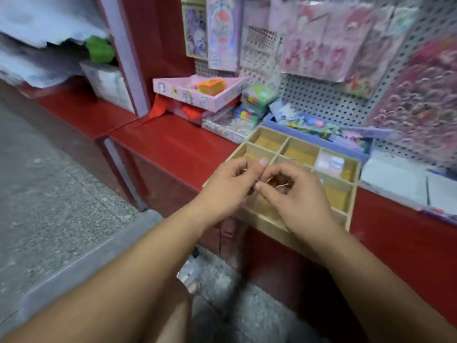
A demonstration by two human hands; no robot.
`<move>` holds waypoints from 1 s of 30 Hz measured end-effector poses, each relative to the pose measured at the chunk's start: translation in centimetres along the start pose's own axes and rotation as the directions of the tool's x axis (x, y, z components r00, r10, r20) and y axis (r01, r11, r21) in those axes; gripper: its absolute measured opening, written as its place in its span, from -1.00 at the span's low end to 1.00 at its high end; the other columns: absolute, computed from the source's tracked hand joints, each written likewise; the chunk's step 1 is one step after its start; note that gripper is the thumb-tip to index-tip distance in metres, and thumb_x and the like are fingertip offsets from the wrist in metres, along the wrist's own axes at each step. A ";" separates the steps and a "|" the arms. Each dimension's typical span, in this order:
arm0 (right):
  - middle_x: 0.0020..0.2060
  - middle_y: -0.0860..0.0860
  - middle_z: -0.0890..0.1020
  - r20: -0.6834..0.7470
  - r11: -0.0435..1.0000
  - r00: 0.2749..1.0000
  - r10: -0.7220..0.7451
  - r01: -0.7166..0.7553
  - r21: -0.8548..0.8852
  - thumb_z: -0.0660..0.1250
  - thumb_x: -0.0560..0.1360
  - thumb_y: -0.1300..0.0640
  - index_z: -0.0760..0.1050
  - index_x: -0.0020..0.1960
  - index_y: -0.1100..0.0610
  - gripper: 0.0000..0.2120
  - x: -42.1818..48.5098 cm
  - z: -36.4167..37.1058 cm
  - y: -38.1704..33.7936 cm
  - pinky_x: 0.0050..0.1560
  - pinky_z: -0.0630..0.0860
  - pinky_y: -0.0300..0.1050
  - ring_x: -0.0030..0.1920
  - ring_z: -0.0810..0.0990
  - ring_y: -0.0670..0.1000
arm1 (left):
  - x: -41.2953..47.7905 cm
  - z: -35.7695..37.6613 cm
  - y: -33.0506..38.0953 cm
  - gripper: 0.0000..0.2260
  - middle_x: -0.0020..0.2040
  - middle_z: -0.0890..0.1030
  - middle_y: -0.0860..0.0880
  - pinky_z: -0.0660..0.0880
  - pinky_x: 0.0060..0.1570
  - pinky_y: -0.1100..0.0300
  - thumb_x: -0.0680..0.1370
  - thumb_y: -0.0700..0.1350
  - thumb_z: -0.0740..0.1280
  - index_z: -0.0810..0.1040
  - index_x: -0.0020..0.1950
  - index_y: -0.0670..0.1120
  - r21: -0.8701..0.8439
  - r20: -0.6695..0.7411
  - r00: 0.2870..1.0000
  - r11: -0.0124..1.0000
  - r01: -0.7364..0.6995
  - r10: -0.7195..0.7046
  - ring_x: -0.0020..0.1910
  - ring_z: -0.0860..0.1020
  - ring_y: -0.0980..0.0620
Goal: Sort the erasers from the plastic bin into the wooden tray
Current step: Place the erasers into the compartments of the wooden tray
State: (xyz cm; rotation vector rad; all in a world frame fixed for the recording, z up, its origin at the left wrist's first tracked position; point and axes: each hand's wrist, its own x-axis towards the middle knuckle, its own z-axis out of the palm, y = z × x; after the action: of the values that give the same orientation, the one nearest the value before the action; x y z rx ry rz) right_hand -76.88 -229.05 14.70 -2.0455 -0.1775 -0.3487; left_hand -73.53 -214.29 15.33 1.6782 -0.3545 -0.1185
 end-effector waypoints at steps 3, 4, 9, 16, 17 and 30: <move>-0.22 -0.05 0.63 -0.063 0.999 0.997 0.039 -0.041 -0.030 0.53 0.45 0.22 0.60 -0.18 0.04 -0.86 0.5 -3.2 1.6 -0.21 0.46 -0.23 -0.31 0.56 -0.15 | 1.9 3.7 0.4 -0.62 -0.43 0.38 0.04 0.26 -0.44 0.22 0.68 0.06 0.26 0.50 -0.24 -0.16 0.024 0.015 0.999 0.999 0.029 -0.029 -0.47 0.32 0.14; -0.27 -0.09 0.64 -0.080 0.997 0.994 0.068 -0.071 -0.032 0.53 0.46 0.20 0.60 -0.19 0.05 -0.86 0.7 -4.1 2.2 -0.24 0.43 -0.26 -0.35 0.54 -0.16 | 2.6 4.6 0.2 -0.59 -0.45 0.36 0.07 0.24 -0.46 0.19 0.67 0.10 0.25 0.48 -0.24 -0.15 0.031 0.009 0.999 0.998 0.050 -0.051 -0.50 0.30 0.15; -0.47 -0.16 0.58 -0.188 0.963 0.953 0.238 -0.258 -0.084 0.53 0.47 0.11 0.58 -0.20 0.04 -0.85 2.8 -8.6 5.9 -0.36 0.39 -0.32 -0.45 0.48 -0.18 | 5.5 6.8 -1.3 -0.63 -0.42 0.42 0.05 0.24 -0.55 0.31 0.65 0.16 0.25 0.58 -0.17 -0.08 -0.004 -0.049 0.981 0.982 0.187 -0.187 -0.51 0.33 0.12; -0.19 -0.10 0.55 -0.220 0.850 0.925 0.310 -0.373 -0.371 0.51 0.49 0.09 0.60 0.16 0.01 -0.74 4.1 -11.0 10.7 -0.07 0.42 -0.17 -0.17 0.55 -0.08 | 8.5 7.3 -4.2 -0.82 -0.42 0.49 0.19 0.37 -0.22 0.14 0.57 0.01 0.41 0.55 -0.19 -0.02 0.173 0.119 0.973 0.969 0.174 -0.196 -0.39 0.42 0.16; -0.18 -0.11 0.52 -0.194 0.841 0.935 0.297 -0.352 -0.412 0.49 0.50 0.08 0.60 0.20 0.01 -0.72 4.0 -10.9 11.0 -0.08 0.40 -0.19 -0.17 0.53 -0.09 | 8.7 7.3 -4.4 -0.87 -0.37 0.53 0.16 0.39 -0.20 0.14 0.52 0.01 0.42 0.57 -0.14 -0.01 0.195 0.145 0.965 0.963 0.188 -0.218 -0.37 0.45 0.12; -0.03 -0.08 0.51 -0.127 0.748 0.975 0.182 -0.221 -0.626 0.42 0.56 0.03 0.69 0.02 0.00 -0.90 4.4 -9.5 12.7 0.07 0.47 -0.03 0.07 0.49 -0.03 | 9.6 7.5 -5.0 -0.90 -0.30 0.51 0.13 0.37 -0.27 0.28 0.59 -0.14 0.41 0.59 0.08 0.01 0.215 0.263 0.938 0.961 0.172 -0.227 -0.40 0.45 0.20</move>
State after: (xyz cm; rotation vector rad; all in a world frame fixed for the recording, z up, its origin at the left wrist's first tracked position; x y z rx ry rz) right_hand -70.87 -243.57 9.72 -2.6984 0.2403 -0.3627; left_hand -65.72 -223.80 10.53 1.8884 -0.4195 -0.4974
